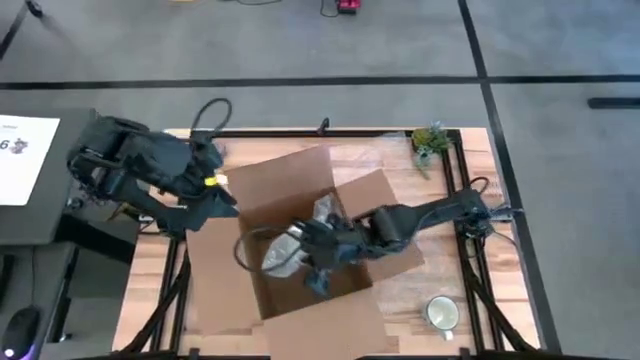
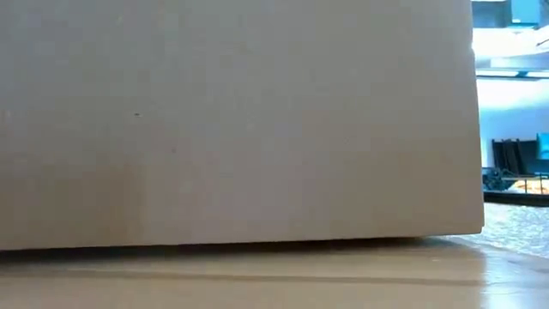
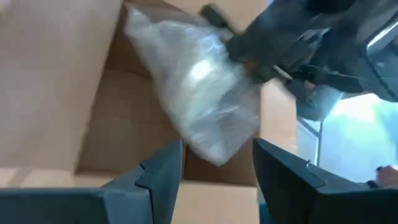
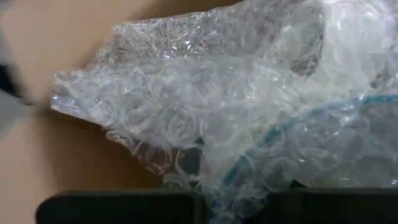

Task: Wrap mug
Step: Put the wrapped green patterned mug into the box, then move the box to the top left of the table

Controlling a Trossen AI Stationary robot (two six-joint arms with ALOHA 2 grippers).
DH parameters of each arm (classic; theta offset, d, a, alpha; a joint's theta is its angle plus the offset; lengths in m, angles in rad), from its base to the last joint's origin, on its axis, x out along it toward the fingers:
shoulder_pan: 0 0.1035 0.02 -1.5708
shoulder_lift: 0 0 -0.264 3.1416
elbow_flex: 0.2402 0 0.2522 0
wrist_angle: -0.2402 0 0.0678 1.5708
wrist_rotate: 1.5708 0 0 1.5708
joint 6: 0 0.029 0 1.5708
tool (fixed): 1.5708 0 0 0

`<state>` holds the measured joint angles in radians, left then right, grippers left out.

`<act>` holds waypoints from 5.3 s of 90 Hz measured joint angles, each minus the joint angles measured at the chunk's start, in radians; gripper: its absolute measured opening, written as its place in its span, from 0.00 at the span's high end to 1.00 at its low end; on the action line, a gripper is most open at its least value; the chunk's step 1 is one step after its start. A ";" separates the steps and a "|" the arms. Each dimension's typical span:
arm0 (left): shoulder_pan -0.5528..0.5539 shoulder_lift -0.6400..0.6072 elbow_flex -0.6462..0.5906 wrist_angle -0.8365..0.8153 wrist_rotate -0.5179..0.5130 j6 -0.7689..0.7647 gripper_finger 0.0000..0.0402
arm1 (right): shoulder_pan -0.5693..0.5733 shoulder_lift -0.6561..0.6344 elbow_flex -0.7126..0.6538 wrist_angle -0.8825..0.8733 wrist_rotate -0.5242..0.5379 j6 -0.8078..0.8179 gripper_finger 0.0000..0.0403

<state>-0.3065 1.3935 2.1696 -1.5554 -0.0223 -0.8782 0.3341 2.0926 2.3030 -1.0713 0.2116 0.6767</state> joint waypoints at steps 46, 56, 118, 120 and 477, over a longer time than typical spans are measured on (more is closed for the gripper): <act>-0.456 -0.004 -0.258 -0.021 -0.038 -0.354 0.56 | -0.054 0.099 0.000 -0.335 -0.079 0.161 0.96; -0.503 0.007 -0.336 -0.012 -0.138 -0.383 0.56 | -0.052 0.088 0.000 -0.311 -0.081 0.171 0.96; -0.520 0.001 -0.584 0.147 -0.544 -0.361 0.56 | -0.110 0.087 -0.061 -0.020 -0.051 -0.625 0.96; -0.520 0.001 -0.584 0.149 -0.546 -0.357 0.56 | -0.110 0.087 -0.074 -0.014 -0.051 -0.656 0.96; -0.440 -0.022 -0.603 -0.015 -0.777 -0.459 0.56 | 0.082 -0.164 0.046 -0.048 -0.237 -0.311 0.41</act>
<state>-0.7469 1.3711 1.5665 -1.5699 -0.7990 -1.3368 0.4162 1.9285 2.3495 -1.1192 -0.0250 0.3658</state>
